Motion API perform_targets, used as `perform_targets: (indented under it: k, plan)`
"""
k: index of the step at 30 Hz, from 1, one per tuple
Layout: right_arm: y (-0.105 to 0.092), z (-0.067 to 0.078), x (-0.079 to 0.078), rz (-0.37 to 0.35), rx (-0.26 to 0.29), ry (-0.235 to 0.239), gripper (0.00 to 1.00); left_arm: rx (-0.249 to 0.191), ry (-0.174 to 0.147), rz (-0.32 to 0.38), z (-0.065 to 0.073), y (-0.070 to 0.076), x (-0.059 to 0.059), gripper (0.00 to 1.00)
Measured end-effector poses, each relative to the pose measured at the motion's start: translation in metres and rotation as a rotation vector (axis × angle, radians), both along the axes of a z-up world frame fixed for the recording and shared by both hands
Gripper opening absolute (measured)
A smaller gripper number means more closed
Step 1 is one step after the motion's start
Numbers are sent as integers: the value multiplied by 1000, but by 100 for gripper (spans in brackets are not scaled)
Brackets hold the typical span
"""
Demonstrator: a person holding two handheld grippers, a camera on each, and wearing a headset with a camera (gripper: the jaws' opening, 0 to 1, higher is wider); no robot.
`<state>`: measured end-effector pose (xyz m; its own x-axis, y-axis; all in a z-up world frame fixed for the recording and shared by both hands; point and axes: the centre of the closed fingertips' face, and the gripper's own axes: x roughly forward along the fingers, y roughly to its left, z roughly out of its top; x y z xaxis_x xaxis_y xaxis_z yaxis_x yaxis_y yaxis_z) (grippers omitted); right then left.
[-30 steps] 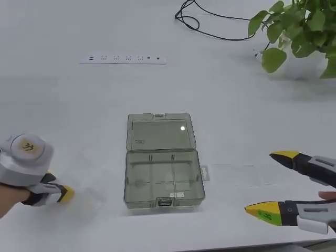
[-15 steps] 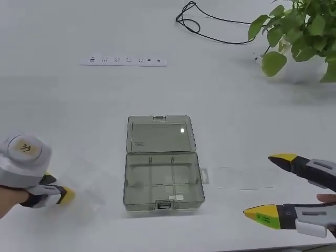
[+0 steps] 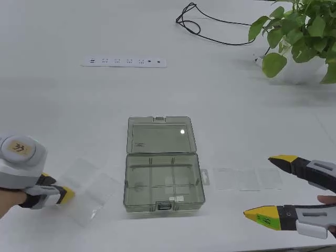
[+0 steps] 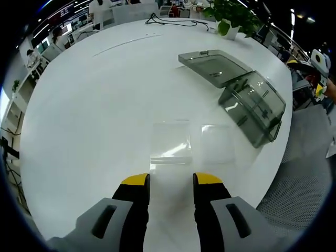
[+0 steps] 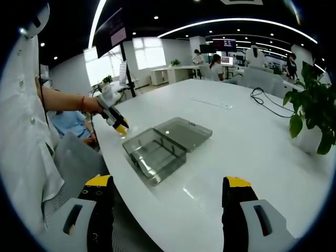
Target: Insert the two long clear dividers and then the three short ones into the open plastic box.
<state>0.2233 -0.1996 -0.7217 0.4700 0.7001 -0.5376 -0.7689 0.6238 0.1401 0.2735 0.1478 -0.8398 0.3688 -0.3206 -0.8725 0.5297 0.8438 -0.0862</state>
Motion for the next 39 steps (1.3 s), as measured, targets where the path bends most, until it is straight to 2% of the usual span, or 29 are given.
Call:
perform_targets:
  k: [3, 5, 8, 10, 13, 14, 16, 17, 24, 30, 33, 35, 36, 39]
  plan:
    - [1, 1, 0, 0, 3, 1, 86, -16, -8, 13, 2, 0, 0, 31]
    - [2, 1, 1, 1, 3, -1, 86, -50, -22, 35, 6, -3, 2, 31]
    - [4, 2, 2, 1, 4, 0, 86, -74, -40, 55, 13, -4, 5, 31]
    - [5, 3, 2, 2, 5, 1, 85, -109, -57, 76, 20, -7, 7, 31]
    - [8, 7, 4, -1, 13, -6, 85, -138, -76, 87, 30, -11, 8, 30]
    - [8, 8, 5, -4, 16, -7, 84, -164, -101, 86, 35, -15, 12, 30]
    - [10, 11, 8, -18, 31, -10, 84, -193, -102, 109, 43, -17, 11, 30]
    - [11, 13, 10, -22, 34, -14, 84, -214, -118, 114, 46, -20, 12, 31]
    - [23, 29, 17, -23, 65, -31, 80, -307, -160, 142, 74, -35, 14, 30]
    - [40, 49, 25, -18, 121, -44, 74, -409, -203, 155, 101, -55, 18, 30]
    - [49, 58, 29, -23, 141, -39, 70, -467, -222, 148, 114, -71, 20, 30]
    - [54, 61, 32, -29, 148, -36, 68, -488, -230, 140, 120, -79, 20, 30]
    - [56, 63, 34, -35, 154, -30, 67, -518, -235, 140, 126, -87, 20, 30]
    - [65, 71, 38, -51, 194, -23, 63, -551, -246, 127, 134, -100, 19, 30]
